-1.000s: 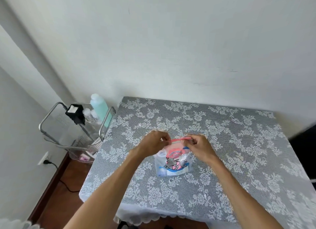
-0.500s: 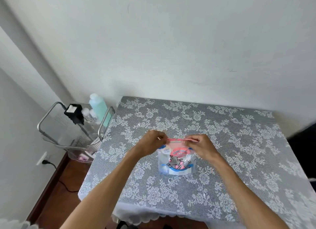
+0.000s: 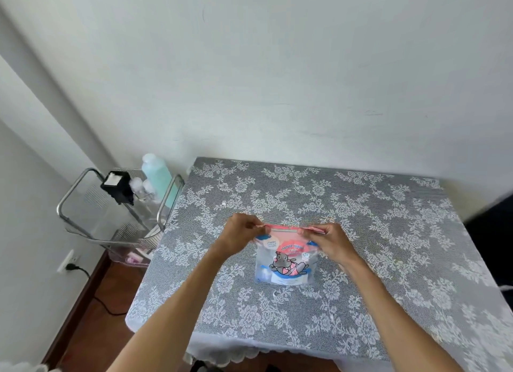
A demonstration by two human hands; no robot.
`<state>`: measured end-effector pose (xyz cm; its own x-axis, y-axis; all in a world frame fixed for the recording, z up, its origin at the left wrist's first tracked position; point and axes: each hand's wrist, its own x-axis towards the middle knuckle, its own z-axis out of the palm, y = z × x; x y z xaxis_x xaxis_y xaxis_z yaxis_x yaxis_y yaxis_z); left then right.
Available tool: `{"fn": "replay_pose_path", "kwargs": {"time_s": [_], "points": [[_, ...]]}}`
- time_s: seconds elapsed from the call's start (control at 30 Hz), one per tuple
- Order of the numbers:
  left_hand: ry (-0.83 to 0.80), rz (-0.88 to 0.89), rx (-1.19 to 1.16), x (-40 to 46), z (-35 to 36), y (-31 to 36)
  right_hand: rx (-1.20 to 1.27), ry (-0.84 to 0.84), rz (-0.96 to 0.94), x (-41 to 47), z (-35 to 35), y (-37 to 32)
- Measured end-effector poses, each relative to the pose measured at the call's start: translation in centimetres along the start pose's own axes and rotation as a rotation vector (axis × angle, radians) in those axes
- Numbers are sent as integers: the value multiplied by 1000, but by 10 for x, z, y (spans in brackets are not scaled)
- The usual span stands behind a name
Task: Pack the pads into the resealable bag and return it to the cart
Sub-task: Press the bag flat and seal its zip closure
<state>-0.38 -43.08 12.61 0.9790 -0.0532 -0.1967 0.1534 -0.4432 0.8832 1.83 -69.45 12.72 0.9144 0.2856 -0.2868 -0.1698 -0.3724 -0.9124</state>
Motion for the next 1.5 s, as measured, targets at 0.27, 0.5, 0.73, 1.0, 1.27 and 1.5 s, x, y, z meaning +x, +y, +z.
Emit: {"fn": "replay_pose_path", "kwargs": {"time_s": [0.27, 0.5, 0.73, 1.0, 1.27, 1.5], "points": [[20, -93, -351, -6, -11, -3, 162, 60, 56, 2, -9, 13], [21, -129, -420, -10, -8, -7, 216, 74, 79, -1, -6, 17], [-28, -133, -612, -12, -8, -4, 377, 124, 124, 0, -13, 19], [92, -148, -647, -5, 2, -4, 448, 84, 107, 1, -5, 15], [14, -114, -569, -7, 23, 3, 412, 66, 65, -1, -2, 6], [58, -96, -611, -7, 25, 8, 204, -3, 38, 2, 5, 4]]}}
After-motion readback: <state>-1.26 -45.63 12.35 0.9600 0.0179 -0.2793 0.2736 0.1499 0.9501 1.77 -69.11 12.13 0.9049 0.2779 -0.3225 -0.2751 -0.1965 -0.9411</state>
